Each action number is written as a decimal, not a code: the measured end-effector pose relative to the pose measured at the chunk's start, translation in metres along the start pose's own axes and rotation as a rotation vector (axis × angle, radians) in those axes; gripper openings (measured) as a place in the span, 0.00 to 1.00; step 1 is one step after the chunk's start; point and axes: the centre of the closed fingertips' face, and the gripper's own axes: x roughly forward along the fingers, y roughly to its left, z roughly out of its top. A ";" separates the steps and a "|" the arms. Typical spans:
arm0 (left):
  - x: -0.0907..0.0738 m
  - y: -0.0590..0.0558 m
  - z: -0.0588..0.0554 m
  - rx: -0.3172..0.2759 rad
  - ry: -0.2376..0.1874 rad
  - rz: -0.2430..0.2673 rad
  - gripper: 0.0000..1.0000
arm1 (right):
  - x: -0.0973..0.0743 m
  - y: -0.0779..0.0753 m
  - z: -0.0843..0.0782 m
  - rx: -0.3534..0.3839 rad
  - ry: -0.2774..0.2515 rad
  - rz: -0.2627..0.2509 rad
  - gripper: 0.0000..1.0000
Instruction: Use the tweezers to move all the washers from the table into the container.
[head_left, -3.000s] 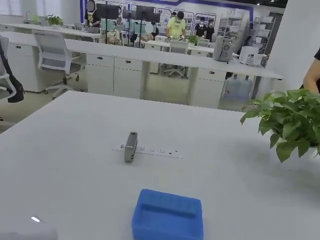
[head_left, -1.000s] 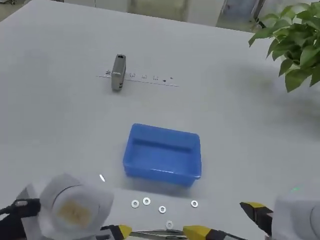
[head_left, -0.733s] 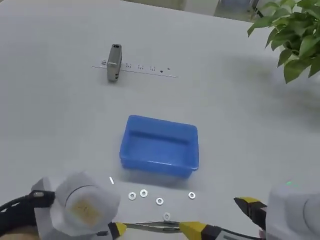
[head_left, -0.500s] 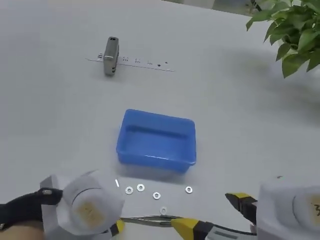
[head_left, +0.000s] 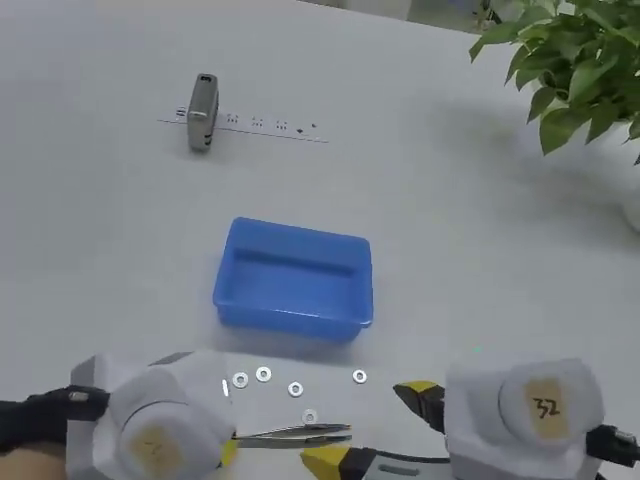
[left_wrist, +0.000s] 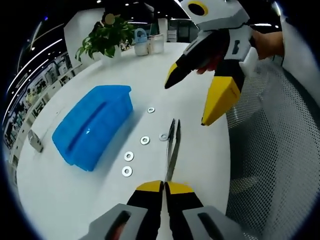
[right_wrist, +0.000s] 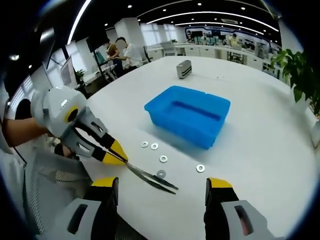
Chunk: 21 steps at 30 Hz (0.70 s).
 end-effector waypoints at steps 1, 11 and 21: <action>-0.002 0.001 0.002 0.006 -0.004 0.001 0.00 | 0.003 0.002 0.001 -0.025 0.004 0.007 0.69; -0.028 -0.001 0.037 0.064 -0.047 0.003 0.00 | 0.026 0.010 0.005 -0.154 0.018 0.046 0.53; -0.046 -0.008 0.070 0.096 -0.110 -0.004 0.00 | 0.030 0.009 0.006 -0.211 0.007 0.047 0.23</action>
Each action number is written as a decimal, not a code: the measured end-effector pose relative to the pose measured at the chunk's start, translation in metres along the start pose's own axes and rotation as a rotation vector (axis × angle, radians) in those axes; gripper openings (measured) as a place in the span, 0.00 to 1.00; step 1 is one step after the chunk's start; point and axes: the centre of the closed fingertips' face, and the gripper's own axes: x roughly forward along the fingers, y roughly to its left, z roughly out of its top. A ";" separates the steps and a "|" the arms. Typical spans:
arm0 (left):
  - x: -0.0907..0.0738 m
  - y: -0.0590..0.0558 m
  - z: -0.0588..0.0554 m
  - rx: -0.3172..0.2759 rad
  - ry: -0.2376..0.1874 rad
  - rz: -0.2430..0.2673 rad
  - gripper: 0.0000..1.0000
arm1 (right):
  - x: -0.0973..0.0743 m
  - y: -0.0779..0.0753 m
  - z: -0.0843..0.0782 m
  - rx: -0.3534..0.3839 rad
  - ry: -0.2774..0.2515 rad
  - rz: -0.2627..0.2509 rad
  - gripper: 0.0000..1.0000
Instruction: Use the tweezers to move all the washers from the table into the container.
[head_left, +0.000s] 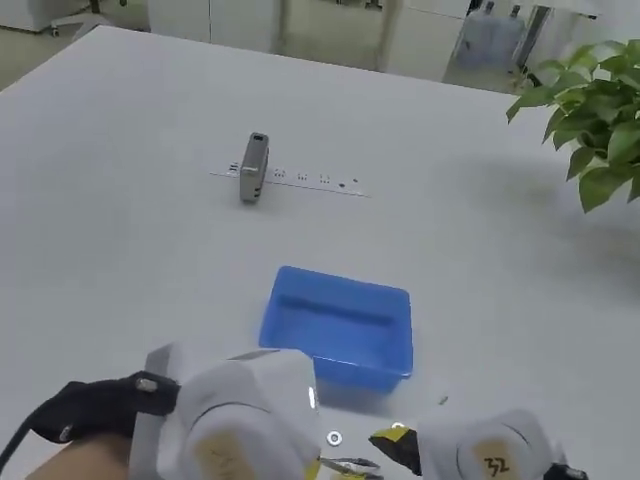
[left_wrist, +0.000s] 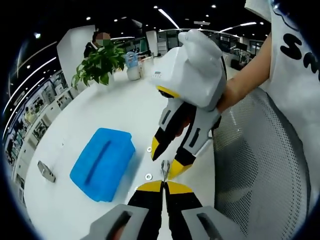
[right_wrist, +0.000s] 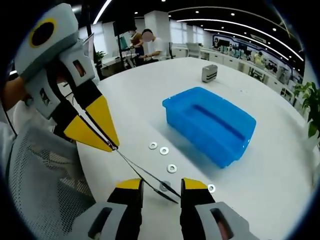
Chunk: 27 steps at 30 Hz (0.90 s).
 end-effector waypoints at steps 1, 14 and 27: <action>0.000 0.001 0.002 0.004 -0.005 0.004 0.00 | 0.000 0.002 0.000 0.003 -0.002 0.008 0.20; -0.007 0.006 0.028 0.109 -0.007 0.017 0.00 | -0.010 0.004 0.016 0.007 -0.064 0.032 0.11; -0.007 -0.003 0.034 0.125 0.011 -0.005 0.00 | -0.012 0.014 0.011 0.042 -0.074 0.067 0.10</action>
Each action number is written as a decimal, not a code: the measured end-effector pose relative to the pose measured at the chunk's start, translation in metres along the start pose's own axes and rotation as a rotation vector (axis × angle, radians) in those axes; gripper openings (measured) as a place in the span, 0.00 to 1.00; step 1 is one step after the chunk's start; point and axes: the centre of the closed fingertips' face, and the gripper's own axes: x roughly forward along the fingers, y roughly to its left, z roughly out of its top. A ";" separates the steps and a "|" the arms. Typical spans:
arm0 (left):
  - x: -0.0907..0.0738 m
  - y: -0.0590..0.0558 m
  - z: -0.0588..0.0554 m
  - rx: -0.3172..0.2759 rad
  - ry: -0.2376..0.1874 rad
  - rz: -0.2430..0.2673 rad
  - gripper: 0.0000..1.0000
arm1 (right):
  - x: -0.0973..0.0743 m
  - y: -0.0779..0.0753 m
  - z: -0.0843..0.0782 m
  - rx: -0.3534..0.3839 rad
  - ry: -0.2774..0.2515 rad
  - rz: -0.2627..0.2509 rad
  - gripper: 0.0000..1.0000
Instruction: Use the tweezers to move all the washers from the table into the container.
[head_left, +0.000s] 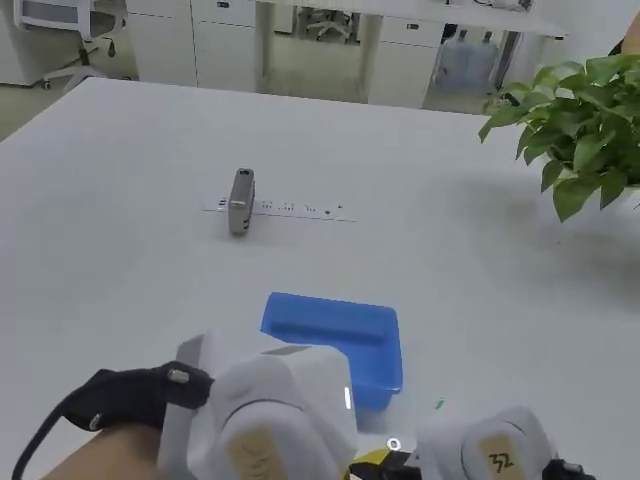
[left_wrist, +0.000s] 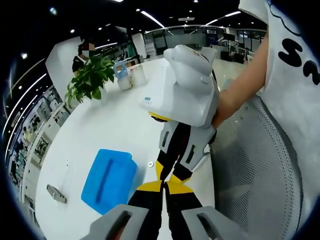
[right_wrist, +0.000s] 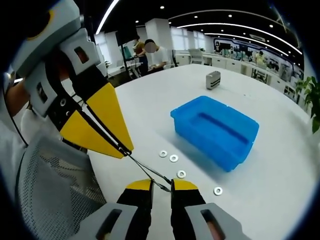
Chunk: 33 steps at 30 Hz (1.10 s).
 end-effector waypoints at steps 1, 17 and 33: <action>0.001 0.000 0.000 -0.001 0.001 -0.001 0.00 | 0.000 -0.001 -0.001 0.004 -0.002 0.000 0.10; 0.008 -0.003 0.004 0.006 0.020 -0.027 0.00 | -0.005 0.002 0.006 -0.017 -0.012 -0.001 0.18; 0.015 0.002 0.007 -0.025 0.007 0.035 0.00 | 0.010 -0.004 0.000 -0.101 -0.014 -0.053 0.08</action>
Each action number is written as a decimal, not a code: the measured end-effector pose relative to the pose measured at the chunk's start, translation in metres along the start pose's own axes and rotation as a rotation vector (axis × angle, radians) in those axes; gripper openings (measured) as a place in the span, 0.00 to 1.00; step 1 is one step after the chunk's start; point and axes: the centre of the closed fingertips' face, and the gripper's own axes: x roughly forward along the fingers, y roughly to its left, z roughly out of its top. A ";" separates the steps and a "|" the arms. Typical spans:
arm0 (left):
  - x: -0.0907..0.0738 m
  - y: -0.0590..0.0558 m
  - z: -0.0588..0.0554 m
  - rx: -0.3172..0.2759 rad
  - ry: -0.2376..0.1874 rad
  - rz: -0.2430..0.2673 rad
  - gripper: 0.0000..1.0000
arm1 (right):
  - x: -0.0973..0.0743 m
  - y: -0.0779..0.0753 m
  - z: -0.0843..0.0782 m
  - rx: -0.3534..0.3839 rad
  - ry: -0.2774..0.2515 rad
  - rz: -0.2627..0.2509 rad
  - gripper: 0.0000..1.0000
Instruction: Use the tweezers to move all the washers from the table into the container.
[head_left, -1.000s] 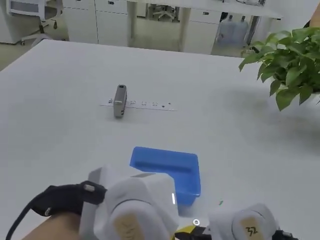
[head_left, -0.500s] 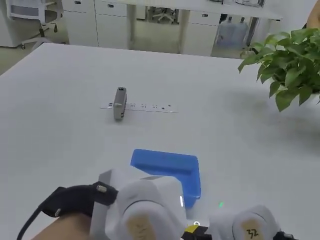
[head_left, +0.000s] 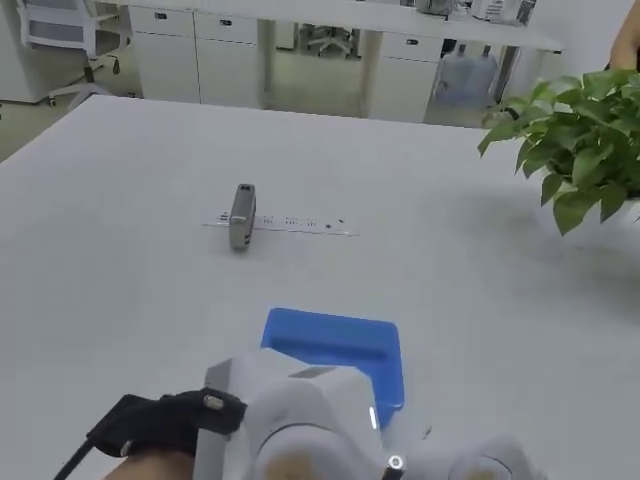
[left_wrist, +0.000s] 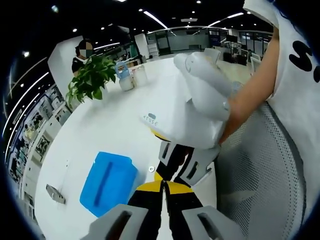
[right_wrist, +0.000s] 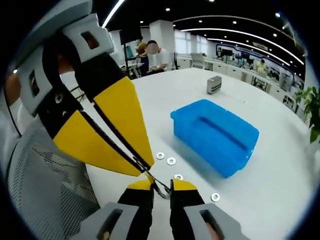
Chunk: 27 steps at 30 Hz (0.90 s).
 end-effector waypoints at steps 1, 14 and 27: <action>0.002 0.001 -0.003 -0.009 0.019 0.021 0.00 | 0.000 -0.001 0.000 -0.018 0.002 -0.008 0.07; -0.031 0.007 -0.034 -0.351 -0.110 0.226 0.18 | -0.001 -0.006 0.000 -0.012 -0.001 -0.015 0.04; -0.087 0.014 -0.090 -0.635 -0.209 0.594 0.73 | -0.017 -0.011 0.023 -0.021 -0.027 -0.013 0.04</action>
